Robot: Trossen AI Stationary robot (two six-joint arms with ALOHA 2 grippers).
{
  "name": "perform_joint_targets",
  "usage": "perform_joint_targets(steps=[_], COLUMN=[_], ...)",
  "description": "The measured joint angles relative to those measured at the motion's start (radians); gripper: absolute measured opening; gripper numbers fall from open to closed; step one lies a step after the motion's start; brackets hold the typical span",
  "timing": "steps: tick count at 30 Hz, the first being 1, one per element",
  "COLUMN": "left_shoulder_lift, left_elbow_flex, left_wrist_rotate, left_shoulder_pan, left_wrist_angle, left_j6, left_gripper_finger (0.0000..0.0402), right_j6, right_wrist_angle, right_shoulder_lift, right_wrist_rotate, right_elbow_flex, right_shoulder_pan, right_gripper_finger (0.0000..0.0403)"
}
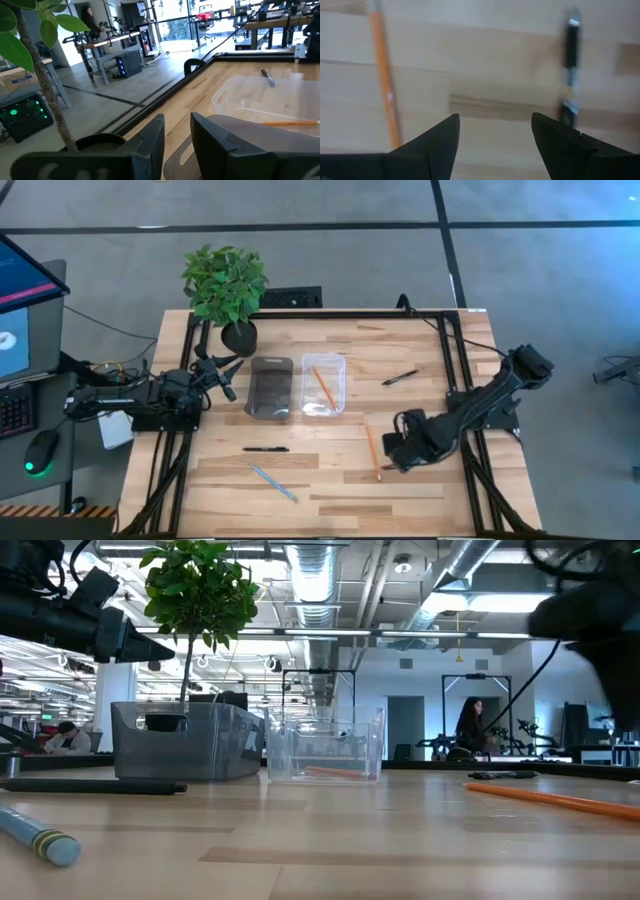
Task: Sort pens & pencils
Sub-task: Put the bottom right black pen into the black bin
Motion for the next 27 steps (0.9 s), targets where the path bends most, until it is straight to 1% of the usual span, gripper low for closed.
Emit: perform_joint_targets(steps=[6,9,14,20,27], left_shoulder_lift=[0.000,0.000,0.000,0.000,0.000], left_elbow_flex=[0.000,0.000,0.000,0.000,0.000], left_wrist_rotate=[0.000,0.000,0.000,0.000,0.000], left_shoulder_pan=[0.000,0.000,0.000,0.000,0.000], left_wrist_angle=[0.000,0.001,0.002,0.001,0.001], left_j6=[0.000,-0.001,-0.003,-0.004,0.000], left_gripper_finger=[0.0086,0.0086,0.0086,0.0086,0.0086], right_j6=[0.194,0.265,0.273,0.275,0.279], right_wrist_angle=[-0.009,-0.024,-0.010,0.071,0.279], right_shoulder_lift=[0.000,0.002,0.003,-0.004,-0.015], right_wrist_rotate=[-0.001,-0.008,-0.070,-0.076,-0.077], right_elbow_flex=[0.000,-0.006,-0.072,-0.159,-0.280], right_shoulder_pan=[0.117,0.165,0.158,0.161,0.164], right_gripper_finger=[0.0271,0.0271,0.0271,0.0271,0.0271])
